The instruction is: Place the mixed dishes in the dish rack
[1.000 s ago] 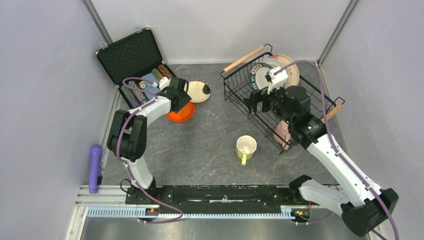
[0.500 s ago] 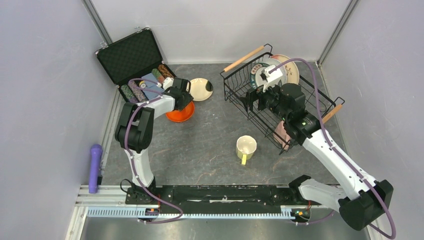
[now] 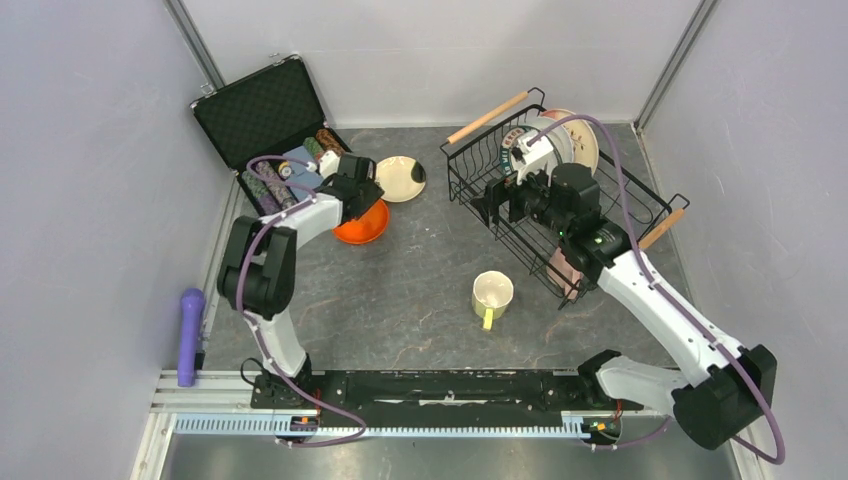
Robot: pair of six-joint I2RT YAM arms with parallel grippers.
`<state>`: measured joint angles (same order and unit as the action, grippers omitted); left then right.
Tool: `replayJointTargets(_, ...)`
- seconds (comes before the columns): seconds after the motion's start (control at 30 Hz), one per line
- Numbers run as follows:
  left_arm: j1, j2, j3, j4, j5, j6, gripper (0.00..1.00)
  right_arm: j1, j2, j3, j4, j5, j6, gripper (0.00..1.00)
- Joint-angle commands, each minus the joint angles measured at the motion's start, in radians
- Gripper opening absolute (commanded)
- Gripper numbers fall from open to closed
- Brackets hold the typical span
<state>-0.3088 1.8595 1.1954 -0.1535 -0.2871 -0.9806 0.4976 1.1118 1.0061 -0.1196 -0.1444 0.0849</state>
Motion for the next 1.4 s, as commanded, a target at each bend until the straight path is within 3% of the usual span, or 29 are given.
replayJointTargets(0.0, 0.001, -0.186, -0.133, 0.036, -0.044, 0.008, 0.58, 0.006, 0.055, 0.031, 0.065, -0.106, 0.094, 0.95)
replayJointTargets(0.13, 0.027, -0.386, -0.326, 0.076, -0.097, 0.039, 0.60, 0.048, 0.109, 0.051, 0.077, -0.147, 0.136, 0.94)
replayJointTargets(0.27, 0.113, -0.490, -0.468, 0.118, -0.008, 0.008, 0.57, 0.078, 0.129, 0.066, 0.086, -0.149, 0.148, 0.94)
replayJointTargets(0.37, 0.118, -0.552, -0.546, 0.144, -0.006, -0.015, 0.60, 0.088, 0.139, 0.085, 0.071, -0.152, 0.151, 0.94)
replayJointTargets(0.6, 0.160, -0.458, -0.597, 0.289, 0.130, -0.031, 0.69, 0.097, 0.111, 0.081, 0.058, -0.142, 0.155, 0.95)
replayJointTargets(0.73, 0.171, -0.397, -0.604, 0.369, 0.166, -0.041, 0.70, 0.099, 0.100, 0.080, 0.052, -0.153, 0.155, 0.95)
replayJointTargets(1.0, 0.199, -0.277, -0.610, 0.465, 0.184, -0.094, 0.49, 0.099, 0.076, 0.080, 0.048, -0.148, 0.155, 0.95)
replayJointTargets(1.23, 0.214, -0.233, -0.661, 0.648, 0.232, -0.068, 0.03, 0.100, 0.076, 0.093, 0.034, -0.150, 0.155, 0.95)
replayJointTargets(1.37, 0.215, -0.366, -0.751, 0.709, 0.228, -0.044, 0.02, 0.102, 0.074, 0.102, 0.014, -0.163, 0.165, 0.95)
